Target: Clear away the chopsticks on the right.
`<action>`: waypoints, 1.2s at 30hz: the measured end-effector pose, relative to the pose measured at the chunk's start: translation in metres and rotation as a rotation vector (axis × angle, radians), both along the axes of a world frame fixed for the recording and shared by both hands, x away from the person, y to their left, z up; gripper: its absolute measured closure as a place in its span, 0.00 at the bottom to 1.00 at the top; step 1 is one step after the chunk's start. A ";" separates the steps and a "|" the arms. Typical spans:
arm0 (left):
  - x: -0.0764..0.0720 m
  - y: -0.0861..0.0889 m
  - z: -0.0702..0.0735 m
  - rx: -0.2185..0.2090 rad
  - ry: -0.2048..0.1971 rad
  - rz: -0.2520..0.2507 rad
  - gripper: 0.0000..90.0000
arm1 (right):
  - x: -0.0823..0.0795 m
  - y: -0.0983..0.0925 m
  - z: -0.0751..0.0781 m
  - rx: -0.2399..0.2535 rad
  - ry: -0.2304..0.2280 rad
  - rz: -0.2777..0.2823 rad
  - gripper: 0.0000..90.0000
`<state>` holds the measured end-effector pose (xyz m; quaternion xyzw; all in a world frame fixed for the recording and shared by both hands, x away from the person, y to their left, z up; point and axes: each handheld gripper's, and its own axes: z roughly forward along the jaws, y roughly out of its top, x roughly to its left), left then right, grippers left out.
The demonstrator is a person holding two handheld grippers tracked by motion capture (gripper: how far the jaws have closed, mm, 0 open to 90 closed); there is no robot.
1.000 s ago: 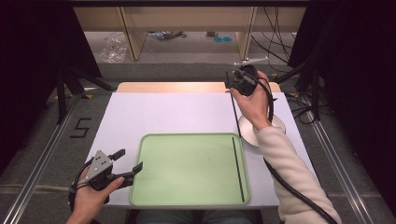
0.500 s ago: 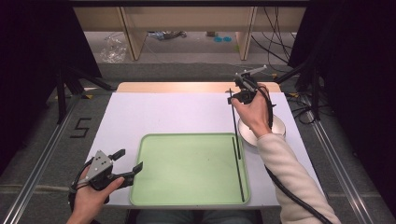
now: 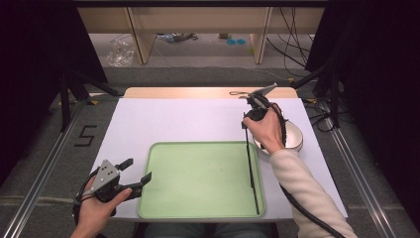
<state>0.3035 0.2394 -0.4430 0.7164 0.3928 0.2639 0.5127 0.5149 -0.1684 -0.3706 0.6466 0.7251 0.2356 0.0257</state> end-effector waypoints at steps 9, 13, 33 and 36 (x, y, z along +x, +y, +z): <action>0.000 0.000 0.000 0.000 0.001 -0.001 0.22 | 0.001 -0.003 -0.025 -0.045 0.103 0.008 0.98; 0.000 0.000 0.000 0.002 0.000 -0.003 0.22 | -0.001 0.003 -0.034 -0.043 0.190 -0.029 0.98; 0.000 0.000 0.000 0.001 0.000 -0.003 0.22 | -0.003 0.011 -0.064 -0.101 0.292 -0.046 0.98; 0.000 0.000 0.000 0.002 0.000 -0.005 0.22 | -0.005 0.012 -0.067 -0.117 0.307 -0.026 0.98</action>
